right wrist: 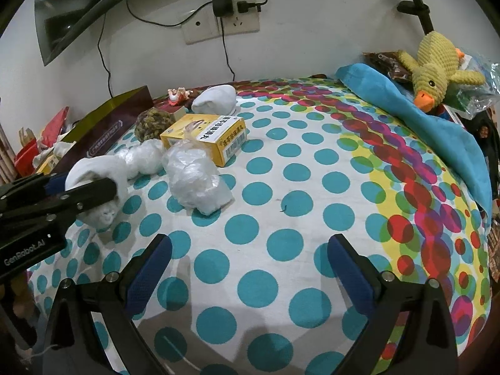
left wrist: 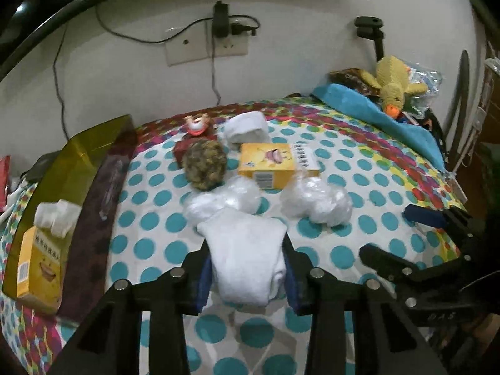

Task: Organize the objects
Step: 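Carry the sock into the tin with left while right grasps a plastic bundle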

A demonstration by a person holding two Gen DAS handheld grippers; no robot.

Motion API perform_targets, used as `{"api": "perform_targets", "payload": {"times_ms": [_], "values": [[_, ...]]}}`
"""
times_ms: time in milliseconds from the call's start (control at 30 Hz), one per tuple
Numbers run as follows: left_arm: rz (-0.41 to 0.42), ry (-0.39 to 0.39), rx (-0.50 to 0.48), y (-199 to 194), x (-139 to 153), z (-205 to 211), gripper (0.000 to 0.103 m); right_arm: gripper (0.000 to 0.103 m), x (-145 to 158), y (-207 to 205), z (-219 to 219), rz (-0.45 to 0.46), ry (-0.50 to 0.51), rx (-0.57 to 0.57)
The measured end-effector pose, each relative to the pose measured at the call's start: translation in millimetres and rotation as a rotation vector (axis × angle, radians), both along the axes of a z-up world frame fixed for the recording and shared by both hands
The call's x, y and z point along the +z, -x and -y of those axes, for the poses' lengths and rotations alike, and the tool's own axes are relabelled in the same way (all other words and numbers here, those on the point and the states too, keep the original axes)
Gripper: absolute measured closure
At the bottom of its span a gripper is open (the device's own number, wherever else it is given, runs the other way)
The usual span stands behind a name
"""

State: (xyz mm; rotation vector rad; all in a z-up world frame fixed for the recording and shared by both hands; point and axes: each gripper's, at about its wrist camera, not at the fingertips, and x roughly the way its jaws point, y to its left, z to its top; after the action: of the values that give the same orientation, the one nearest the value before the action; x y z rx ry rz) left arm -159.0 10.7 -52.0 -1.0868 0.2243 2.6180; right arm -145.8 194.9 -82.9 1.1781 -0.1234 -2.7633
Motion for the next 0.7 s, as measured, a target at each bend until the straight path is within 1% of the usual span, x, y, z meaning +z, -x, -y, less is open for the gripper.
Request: {"api": "perform_targets", "payload": {"times_ms": [67, 200, 300, 400, 500, 533, 567, 600, 633, 700], "values": [[0.016, -0.003, 0.027, 1.6, -2.6, 5.1, 0.065, 0.003, 0.0, -0.3, 2.1, 0.000, -0.004, -0.002], [0.011, -0.011, 0.044, -1.0, -3.6, 10.6, 0.065, 0.003, 0.5, 3.0, 8.7, 0.012, -0.013, 0.008], [0.000, -0.019, 0.070, -4.4, 1.2, 18.3, 0.065, 0.003, 3.3, 7.9, 19.8, 0.018, -0.040, 0.033], [-0.017, -0.029, 0.093, -10.2, 8.7, 29.3, 0.065, 0.003, 11.4, 13.3, 33.4, 0.001, -0.078, 0.058], [-0.030, -0.043, 0.115, -14.5, 15.2, 40.4, 0.065, 0.004, 15.7, 23.1, 43.0, 0.005, -0.093, 0.076], [-0.033, -0.050, 0.127, -16.0, 17.6, 45.8, 0.065, 0.009, 15.3, 28.3, 44.8, 0.018, -0.084, 0.084], [-0.034, -0.051, 0.132, -16.3, 18.6, 48.1, 0.065, 0.026, 14.2, 34.1, 46.1, 0.036, -0.073, 0.089], [-0.035, -0.053, 0.138, -17.0, 19.2, 50.7, 0.065, 0.036, 12.0, 41.2, 48.0, 0.061, -0.065, 0.094], [-0.034, -0.056, 0.145, -17.8, 19.3, 54.3, 0.065, 0.048, 10.0, 46.3, 49.2, 0.075, -0.062, 0.094], [-0.032, -0.059, 0.153, -19.2, 19.2, 58.9, 0.065, 0.053, 4.3, 57.2, 53.7, 0.096, -0.070, 0.095]]}}
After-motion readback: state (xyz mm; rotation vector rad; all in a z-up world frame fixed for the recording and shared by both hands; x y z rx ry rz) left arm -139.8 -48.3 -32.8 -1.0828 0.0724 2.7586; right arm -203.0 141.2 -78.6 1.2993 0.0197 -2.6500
